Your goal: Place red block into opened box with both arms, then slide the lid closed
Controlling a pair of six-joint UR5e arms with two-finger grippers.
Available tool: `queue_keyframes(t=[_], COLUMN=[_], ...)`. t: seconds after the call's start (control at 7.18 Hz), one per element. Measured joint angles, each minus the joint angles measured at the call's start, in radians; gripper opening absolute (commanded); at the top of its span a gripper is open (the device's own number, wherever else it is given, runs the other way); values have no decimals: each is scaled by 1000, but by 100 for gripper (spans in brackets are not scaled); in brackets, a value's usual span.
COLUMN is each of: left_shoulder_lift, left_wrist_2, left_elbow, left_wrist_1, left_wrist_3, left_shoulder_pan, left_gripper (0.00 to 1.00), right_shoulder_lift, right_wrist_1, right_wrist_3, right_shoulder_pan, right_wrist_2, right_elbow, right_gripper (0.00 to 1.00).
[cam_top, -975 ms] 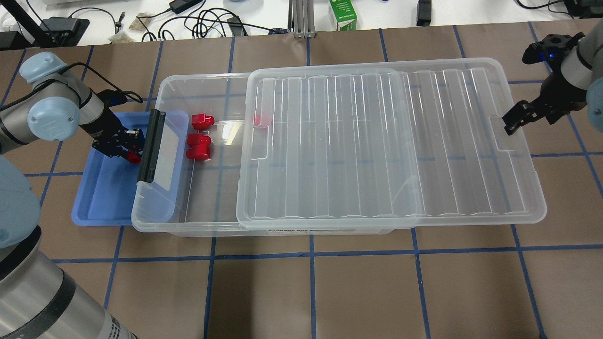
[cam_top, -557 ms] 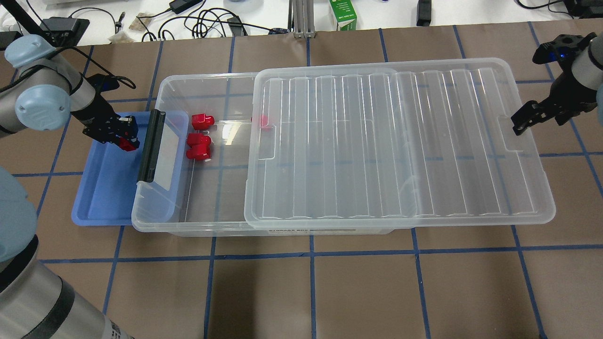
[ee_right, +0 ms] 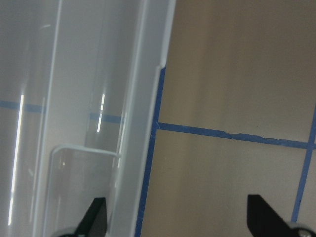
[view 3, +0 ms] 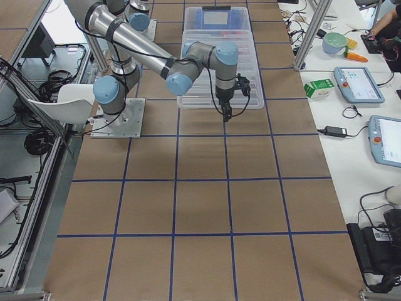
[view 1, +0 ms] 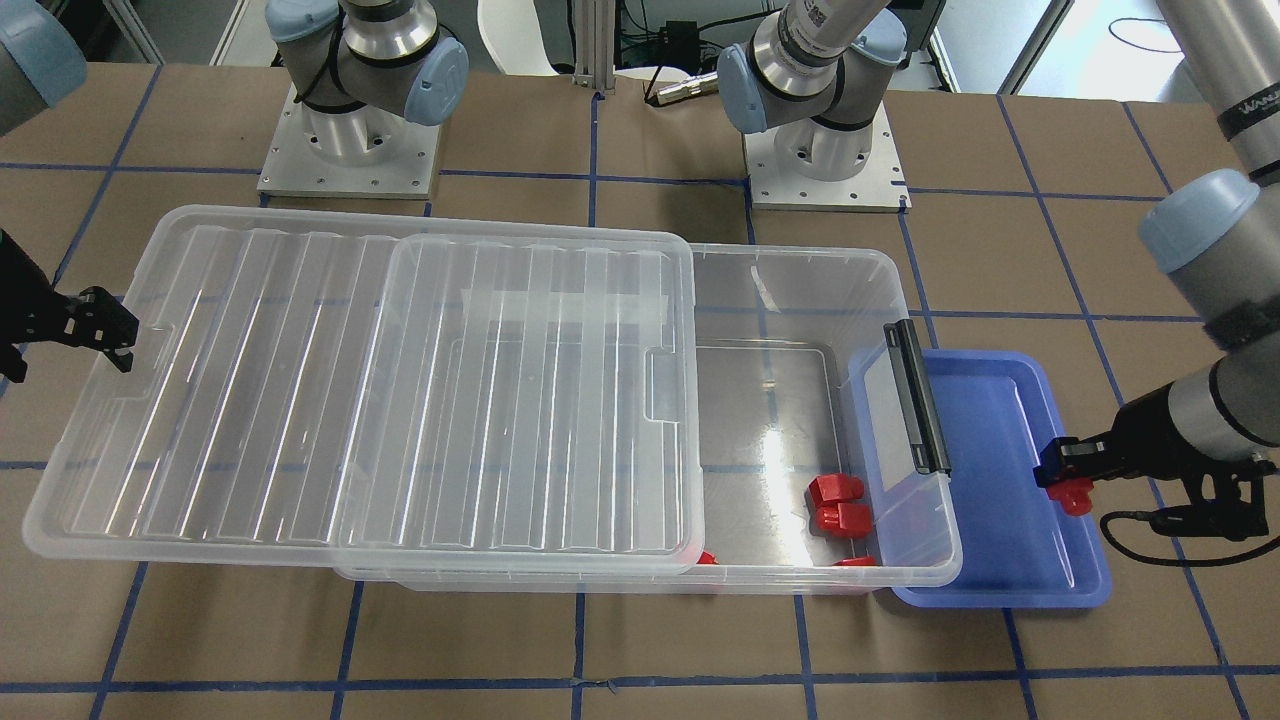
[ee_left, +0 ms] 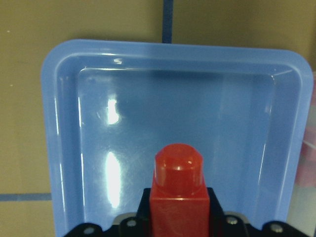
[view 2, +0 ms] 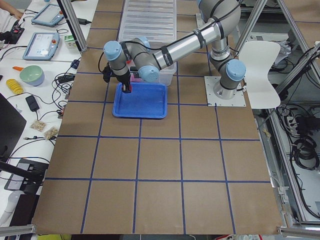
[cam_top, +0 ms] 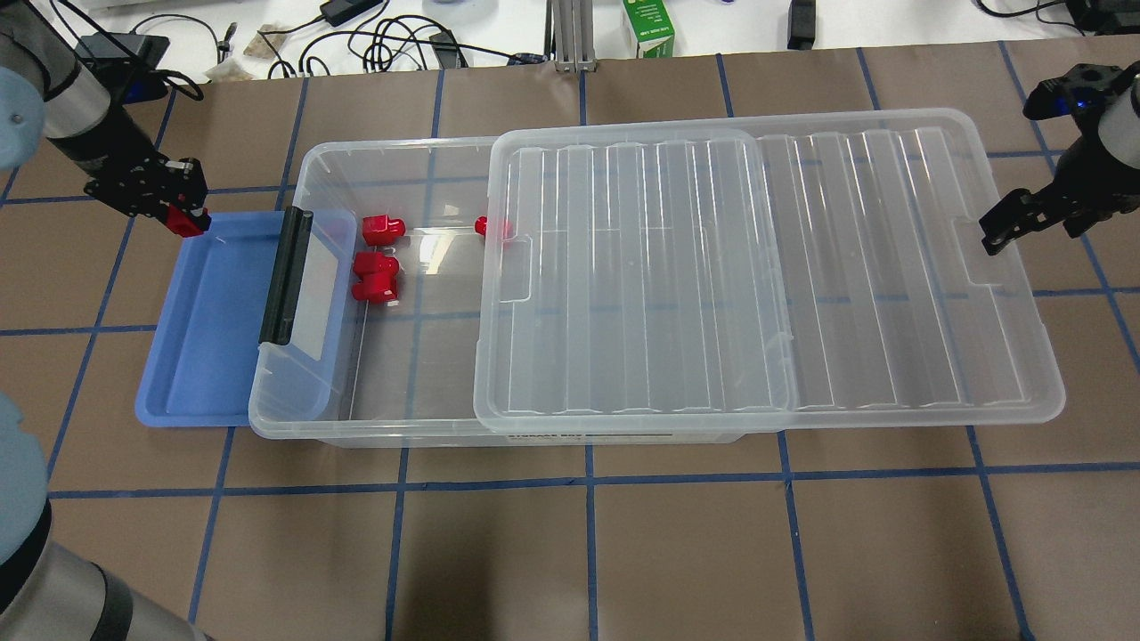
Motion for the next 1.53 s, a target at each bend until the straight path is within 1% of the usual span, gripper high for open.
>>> queue_keyframes(t=[0.28,0.56,0.84,0.98,1.25,1.39,1.53], left_shoulder_lift=[54,83,91,87,73,69,67], left_wrist_2=[7,4,-9,-12,-31,-51,-66], left_elbow=[41,37,9,-11,-56,-81,-111], left_wrist_1=[-67,-81,-81,-77,-60,-49,-21], left_wrist_3=[-18,-120,-247,-294,-346,-351,-351], left_shoulder_pan=[-59,-157,-264,-308,-360,-368,-371], left_gripper=[0,0,0,0,0,0,0], right_shoulder_lift=[-3,-37,-124,-145,-157,-157,-156], right_wrist_1=[3,28,127,207,407,452,463], right_wrist_3=[4,13,19,27,91,112,125], right_shoulder_pan=[-9,-8,-5,-4,4,17,40], right_wrist_2=[3,7,8,8,26,33,35], right_elbow=[-5,-12,-35,-89,-242,-279,-293], right_gripper=[100,100,100,100,100,100,100])
